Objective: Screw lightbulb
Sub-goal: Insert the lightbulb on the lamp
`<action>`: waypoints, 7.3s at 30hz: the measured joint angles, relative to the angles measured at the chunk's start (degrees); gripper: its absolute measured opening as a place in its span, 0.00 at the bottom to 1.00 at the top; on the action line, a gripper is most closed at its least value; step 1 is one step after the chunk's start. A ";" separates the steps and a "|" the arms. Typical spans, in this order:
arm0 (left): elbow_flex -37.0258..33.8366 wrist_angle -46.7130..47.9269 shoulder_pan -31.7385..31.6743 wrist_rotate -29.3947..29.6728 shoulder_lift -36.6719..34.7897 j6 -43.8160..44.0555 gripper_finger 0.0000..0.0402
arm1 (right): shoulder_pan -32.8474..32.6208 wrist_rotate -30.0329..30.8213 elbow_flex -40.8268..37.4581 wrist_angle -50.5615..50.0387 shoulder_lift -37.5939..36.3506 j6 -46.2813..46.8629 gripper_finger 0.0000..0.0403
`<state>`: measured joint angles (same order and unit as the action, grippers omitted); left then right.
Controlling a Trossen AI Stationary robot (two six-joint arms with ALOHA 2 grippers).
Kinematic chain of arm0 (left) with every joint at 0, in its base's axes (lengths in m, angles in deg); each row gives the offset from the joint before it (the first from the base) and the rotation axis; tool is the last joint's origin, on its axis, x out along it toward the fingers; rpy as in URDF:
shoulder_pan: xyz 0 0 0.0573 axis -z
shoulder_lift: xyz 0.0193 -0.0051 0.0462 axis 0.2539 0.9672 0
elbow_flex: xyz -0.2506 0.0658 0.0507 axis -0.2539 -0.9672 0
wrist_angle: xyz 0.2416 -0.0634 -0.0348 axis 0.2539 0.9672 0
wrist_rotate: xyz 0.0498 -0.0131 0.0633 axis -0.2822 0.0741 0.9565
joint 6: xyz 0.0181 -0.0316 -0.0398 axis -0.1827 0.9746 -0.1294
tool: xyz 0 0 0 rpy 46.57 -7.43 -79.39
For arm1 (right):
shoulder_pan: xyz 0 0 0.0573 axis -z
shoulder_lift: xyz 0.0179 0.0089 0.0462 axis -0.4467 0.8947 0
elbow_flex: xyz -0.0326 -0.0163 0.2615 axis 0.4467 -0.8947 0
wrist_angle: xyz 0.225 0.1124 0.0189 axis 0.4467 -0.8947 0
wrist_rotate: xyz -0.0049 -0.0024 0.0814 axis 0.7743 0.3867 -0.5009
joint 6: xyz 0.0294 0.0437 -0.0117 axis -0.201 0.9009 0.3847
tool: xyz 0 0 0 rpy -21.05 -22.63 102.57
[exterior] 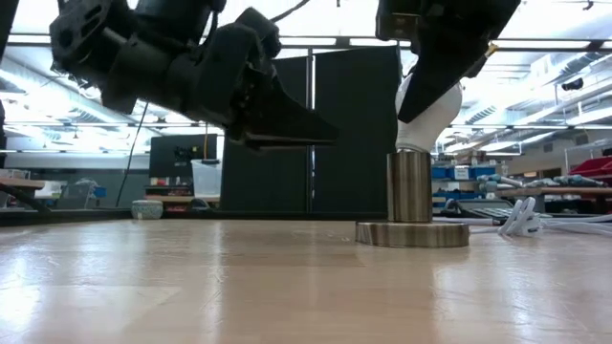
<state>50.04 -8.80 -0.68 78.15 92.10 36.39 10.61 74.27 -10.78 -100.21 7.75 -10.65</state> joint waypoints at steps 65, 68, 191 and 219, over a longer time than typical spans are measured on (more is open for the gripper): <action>3.25 1.08 -0.30 0.92 1.25 -4.88 0.35 | -3.81 3.27 2.04 0.35 2.81 -2.14 0.74; 3.25 0.54 -0.31 0.90 1.25 -5.03 0.35 | -4.56 4.44 1.38 0.85 2.81 -1.19 0.74; 4.60 8.92 -1.67 1.98 -4.13 -4.52 0.35 | -9.20 16.27 -35.58 65.89 -6.51 -5.88 0.64; 4.34 16.51 -1.22 -2.65 -4.13 0.12 0.35 | -9.94 13.21 -23.96 25.54 -13.20 -0.53 0.64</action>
<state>54.38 7.71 -1.90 75.51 87.97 36.51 0.67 87.48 -34.74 -74.68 -5.44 -11.18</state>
